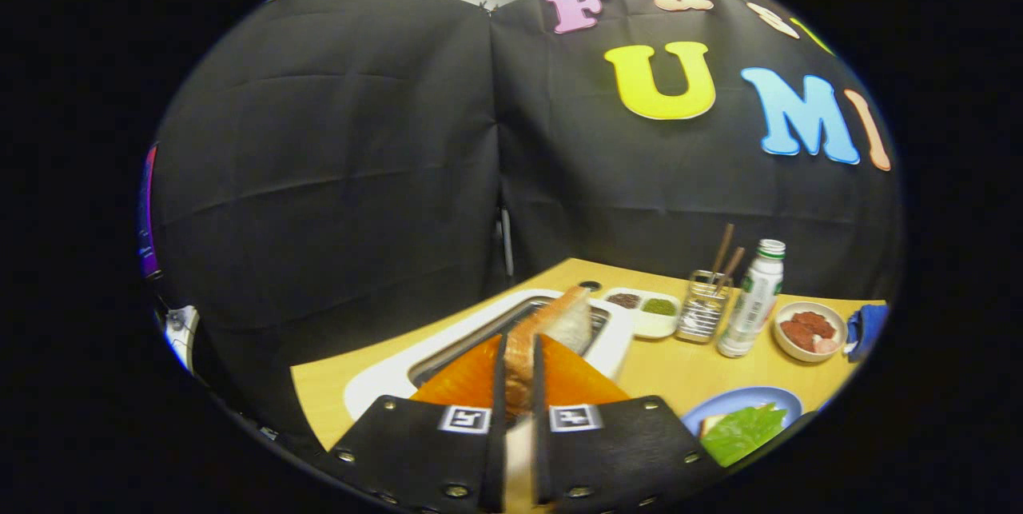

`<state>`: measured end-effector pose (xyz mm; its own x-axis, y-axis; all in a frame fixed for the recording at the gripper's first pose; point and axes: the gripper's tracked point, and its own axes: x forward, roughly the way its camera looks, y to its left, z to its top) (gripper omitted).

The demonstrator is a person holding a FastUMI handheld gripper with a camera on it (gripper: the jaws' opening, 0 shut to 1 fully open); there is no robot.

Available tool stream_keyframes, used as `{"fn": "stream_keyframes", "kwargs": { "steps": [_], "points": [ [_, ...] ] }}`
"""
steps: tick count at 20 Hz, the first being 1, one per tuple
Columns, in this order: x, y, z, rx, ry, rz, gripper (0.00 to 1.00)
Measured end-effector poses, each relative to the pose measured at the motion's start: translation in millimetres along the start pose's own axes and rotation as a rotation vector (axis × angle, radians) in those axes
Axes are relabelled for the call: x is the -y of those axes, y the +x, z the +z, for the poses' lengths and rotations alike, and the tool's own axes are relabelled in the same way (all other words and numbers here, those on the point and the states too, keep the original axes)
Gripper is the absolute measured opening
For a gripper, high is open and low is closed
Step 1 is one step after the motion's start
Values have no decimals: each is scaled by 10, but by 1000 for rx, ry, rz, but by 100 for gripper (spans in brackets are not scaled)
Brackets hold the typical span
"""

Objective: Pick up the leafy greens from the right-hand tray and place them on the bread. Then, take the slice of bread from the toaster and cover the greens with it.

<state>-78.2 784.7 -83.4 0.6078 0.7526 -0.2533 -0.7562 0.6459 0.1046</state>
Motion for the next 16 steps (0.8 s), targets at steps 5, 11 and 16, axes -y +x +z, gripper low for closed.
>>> {"fn": "stream_keyframes", "kwargs": {
  "steps": [5,11,16],
  "points": [
    [1,28,-18,30,44,69,7],
    [35,-63,108,63,117,120,2],
    [72,-236,324,116,156,148,2]
  ]
}}
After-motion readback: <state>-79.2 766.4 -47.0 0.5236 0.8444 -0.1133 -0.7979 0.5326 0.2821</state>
